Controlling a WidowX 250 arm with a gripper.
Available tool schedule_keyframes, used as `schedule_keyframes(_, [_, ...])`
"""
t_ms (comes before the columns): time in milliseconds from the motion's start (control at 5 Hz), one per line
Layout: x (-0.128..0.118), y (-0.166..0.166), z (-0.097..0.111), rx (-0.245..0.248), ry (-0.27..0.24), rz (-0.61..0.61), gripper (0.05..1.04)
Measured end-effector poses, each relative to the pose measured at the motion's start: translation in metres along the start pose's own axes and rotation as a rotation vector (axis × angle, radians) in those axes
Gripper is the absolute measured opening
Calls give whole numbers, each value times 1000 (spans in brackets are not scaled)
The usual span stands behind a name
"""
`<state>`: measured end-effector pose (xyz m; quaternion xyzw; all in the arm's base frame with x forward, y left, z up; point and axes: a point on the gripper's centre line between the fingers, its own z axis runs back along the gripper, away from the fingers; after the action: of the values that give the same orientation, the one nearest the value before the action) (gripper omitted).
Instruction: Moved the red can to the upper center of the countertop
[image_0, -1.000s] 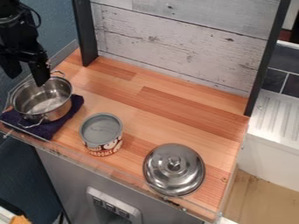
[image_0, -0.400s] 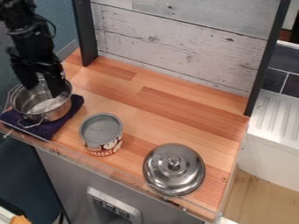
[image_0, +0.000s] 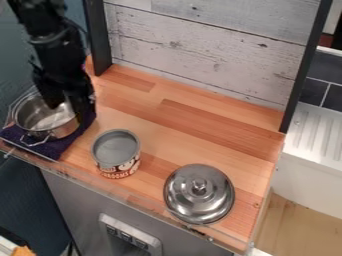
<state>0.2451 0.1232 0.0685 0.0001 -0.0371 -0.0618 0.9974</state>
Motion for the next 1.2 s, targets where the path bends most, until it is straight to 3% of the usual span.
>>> schedule_keyframes(400, [-14, -56, -25, -3, 79, -120, 1001])
schedule_keyframes(600, [-22, -68, -30, 27, 131, -117, 1001])
schedule_keyframes(1200, [-39, -47, -31, 145, 226, 11, 1001])
